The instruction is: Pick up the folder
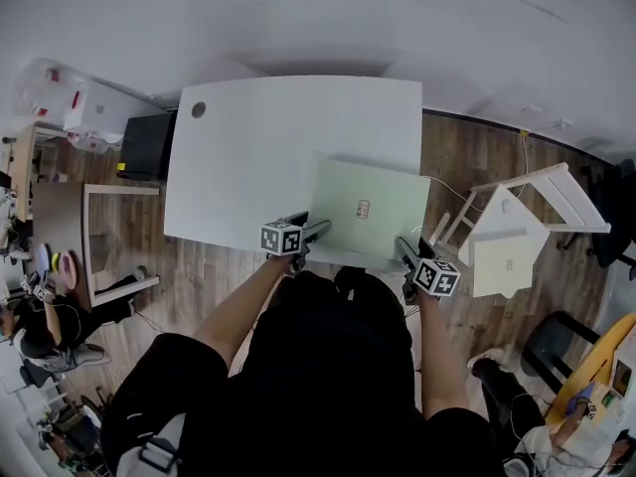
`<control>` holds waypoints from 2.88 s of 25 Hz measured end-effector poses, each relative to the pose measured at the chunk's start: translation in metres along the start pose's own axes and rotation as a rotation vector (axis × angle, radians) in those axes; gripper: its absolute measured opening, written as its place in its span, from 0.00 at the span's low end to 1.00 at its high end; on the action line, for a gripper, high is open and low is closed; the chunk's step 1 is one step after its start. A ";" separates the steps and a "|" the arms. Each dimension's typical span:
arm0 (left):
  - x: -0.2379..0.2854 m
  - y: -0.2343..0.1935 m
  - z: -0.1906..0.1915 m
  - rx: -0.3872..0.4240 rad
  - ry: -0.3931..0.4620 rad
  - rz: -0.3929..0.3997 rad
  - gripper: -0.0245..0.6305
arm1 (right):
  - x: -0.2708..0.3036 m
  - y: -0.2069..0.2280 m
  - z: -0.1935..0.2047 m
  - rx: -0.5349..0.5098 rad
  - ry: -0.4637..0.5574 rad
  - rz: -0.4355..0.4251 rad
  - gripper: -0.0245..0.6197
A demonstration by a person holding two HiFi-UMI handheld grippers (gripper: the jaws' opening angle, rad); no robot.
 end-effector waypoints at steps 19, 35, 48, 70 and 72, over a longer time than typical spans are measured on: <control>-0.083 0.017 0.001 0.050 0.228 -0.069 0.53 | -0.019 -0.074 -0.003 -0.081 0.125 -0.004 0.50; -0.250 -0.005 0.041 0.060 0.462 -0.156 0.53 | -0.021 -0.237 0.021 -0.214 0.253 -0.059 0.50; -0.356 0.015 0.070 0.200 0.724 -0.182 0.53 | -0.065 -0.341 0.036 -0.369 0.432 -0.099 0.50; -0.372 0.047 0.075 0.249 0.807 -0.141 0.53 | -0.117 -0.367 0.048 -0.432 0.588 -0.020 0.49; -0.370 0.046 0.075 0.248 0.803 -0.135 0.53 | -0.118 -0.367 0.048 -0.436 0.589 -0.010 0.49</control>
Point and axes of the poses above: the fingertips, and each gripper's own axes: x forward along the fingers, y to its right, z out of its underside, the point moved 8 cm from there along -x, backward along the fingers, and after that the axes turned 8 degrees about -y, right-handed, at the moved point
